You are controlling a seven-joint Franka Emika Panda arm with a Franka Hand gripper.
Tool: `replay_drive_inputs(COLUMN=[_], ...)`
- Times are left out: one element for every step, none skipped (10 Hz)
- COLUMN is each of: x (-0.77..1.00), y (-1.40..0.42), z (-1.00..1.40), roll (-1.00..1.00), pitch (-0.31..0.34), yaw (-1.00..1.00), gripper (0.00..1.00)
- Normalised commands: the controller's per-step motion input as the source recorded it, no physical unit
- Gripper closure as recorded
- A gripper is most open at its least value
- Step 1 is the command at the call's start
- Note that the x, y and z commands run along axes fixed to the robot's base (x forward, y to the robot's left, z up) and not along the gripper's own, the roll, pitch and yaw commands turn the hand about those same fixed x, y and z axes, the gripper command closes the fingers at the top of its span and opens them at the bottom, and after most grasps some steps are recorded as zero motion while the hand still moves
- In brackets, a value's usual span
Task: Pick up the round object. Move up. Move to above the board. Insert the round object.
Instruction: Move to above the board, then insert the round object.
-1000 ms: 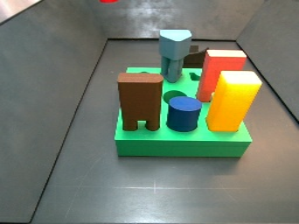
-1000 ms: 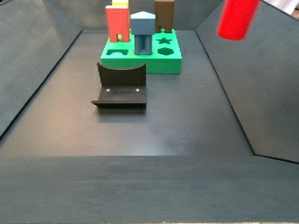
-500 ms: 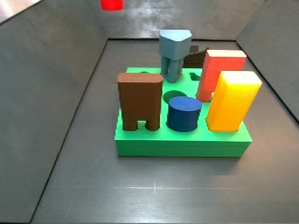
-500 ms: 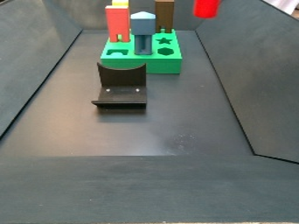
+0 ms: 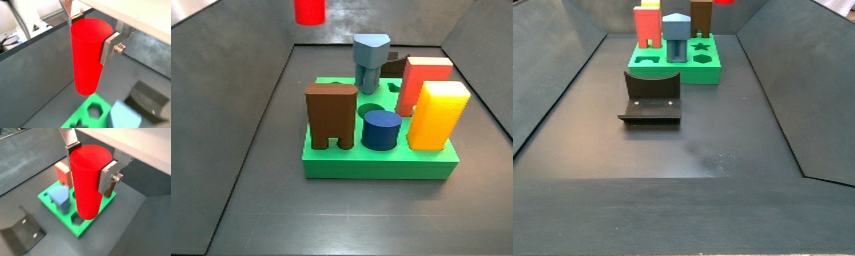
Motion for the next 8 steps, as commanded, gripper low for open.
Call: replay_drive_inputs(x=[0.46,0.46,0.38,0.24,0.14,0.51,0.64,0.63], y=[-1.00,-0.94,-0.75,-0.42,-0.20,0.00,0.00,0.00], z=[0.09,0.10,0.09,0.06,0.04,-0.86,-1.00,-1.00], roll=[0.00,0.01,0.01,0.02,0.02,0.07,0.06,0.10], pitch=[0.137,0.140,0.134,0.125,0.087,-0.074,0.000,0.000], yaw=[0.01,0.01,0.01,0.01,0.01,0.00,-0.02,-0.03], gripper=[1.00,1.00,1.00,1.00,1.00,1.00,1.00,1.00])
